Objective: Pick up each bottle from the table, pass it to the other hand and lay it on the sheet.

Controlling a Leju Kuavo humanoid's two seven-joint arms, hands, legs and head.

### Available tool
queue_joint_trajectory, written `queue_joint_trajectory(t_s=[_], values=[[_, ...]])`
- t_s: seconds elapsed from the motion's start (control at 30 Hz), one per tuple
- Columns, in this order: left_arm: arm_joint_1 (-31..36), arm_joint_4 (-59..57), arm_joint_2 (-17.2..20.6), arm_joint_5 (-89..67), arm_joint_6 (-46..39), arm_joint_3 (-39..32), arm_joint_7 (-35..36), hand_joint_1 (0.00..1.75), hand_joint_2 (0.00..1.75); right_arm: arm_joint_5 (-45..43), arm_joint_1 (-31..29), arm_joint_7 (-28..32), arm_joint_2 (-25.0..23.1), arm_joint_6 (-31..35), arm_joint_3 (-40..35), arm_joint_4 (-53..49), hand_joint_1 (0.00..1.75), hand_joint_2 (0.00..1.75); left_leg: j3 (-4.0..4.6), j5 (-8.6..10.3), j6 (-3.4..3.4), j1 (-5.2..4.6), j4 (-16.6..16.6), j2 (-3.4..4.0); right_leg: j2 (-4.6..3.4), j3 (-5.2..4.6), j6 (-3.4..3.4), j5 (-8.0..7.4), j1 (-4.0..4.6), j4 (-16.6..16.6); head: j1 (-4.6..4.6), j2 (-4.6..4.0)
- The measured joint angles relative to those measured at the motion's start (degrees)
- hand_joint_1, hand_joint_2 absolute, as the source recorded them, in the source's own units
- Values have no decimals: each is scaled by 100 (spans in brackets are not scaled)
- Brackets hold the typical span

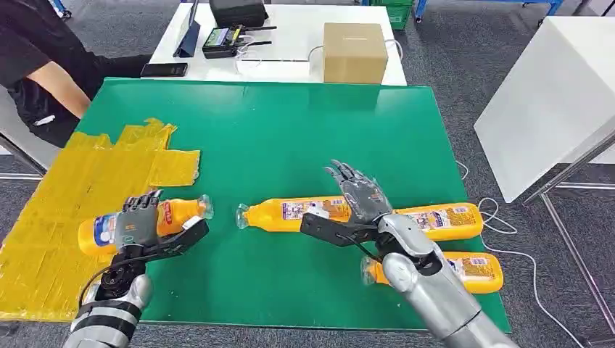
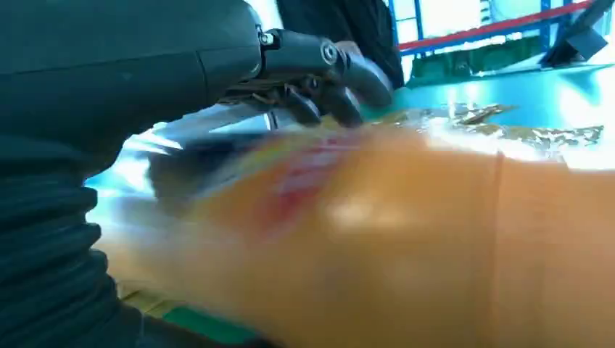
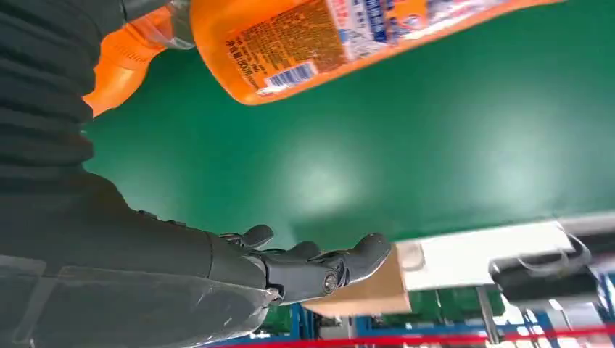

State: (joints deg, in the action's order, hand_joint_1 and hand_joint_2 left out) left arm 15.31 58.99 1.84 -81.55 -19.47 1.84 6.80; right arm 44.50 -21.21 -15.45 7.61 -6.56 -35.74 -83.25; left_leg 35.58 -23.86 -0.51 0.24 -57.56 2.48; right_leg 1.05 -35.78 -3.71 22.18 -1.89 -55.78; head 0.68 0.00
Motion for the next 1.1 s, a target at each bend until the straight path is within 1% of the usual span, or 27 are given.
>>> queue_joint_trajectory(t_s=[0.07,0.37,0.6,0.7,0.87,0.9,0.97,1.03,1.07,1.1], values=[[204,-232,37,74,151,120,-20,0,0,-39,-375,0,15,-153,-98,675,0,175,0,4,-4,0,-1,-1,2,4,-3,-3,-2,0,-2,0],[277,-352,68,74,205,219,-17,0,0,-35,-579,-31,11,-216,-201,1147,0,175,0,4,-4,-1,-2,-2,2,3,-3,-2,-1,0,0,0],[277,-201,98,149,369,398,98,0,0,59,-815,-15,-59,-321,-273,1853,0,175,0,6,-4,0,-2,-2,3,4,-3,-3,-1,0,-2,0],[136,174,96,455,367,452,76,0,0,147,-818,46,-79,-299,-278,2127,0,175,0,6,-4,-1,-3,-1,2,3,-5,-4,-1,-1,0,0],[-251,1345,2,1501,146,483,-308,0,0,295,-791,148,-81,-319,-275,2548,0,175,3,2,-5,-1,-4,-2,2,-1,-5,-2,-2,0,-2,0],[-371,1614,-35,1668,56,485,-411,0,0,310,-766,223,-96,-341,-275,2653,0,175,3,-2,-1,-1,-3,-1,2,0,-4,0,-1,1,-2,0],[-647,2062,-109,1968,-425,509,-792,0,0,426,-705,427,-186,-126,-273,2962,0,175,0,-7,3,-1,-3,6,-4,-2,-4,1,-1,1,-2,0],[-764,2272,-155,2068,-759,560,-1047,0,0,492,-750,529,-247,-24,-271,3143,0,175,-10,-13,7,1,-3,18,-13,3,-3,2,1,3,0,0],[-803,2358,-181,2100,-861,588,-1119,0,0,509,-770,564,-286,4,-273,3234,3,175,-15,-14,7,2,-2,18,-13,7,-1,3,3,3,-4,0],[-874,2484,-212,2157,-944,625,-1186,0,0,525,-795,582,-325,16,-278,3316,141,175,-23,-20,10,2,0,23,-14,13,0,5,3,4,-2,0]])
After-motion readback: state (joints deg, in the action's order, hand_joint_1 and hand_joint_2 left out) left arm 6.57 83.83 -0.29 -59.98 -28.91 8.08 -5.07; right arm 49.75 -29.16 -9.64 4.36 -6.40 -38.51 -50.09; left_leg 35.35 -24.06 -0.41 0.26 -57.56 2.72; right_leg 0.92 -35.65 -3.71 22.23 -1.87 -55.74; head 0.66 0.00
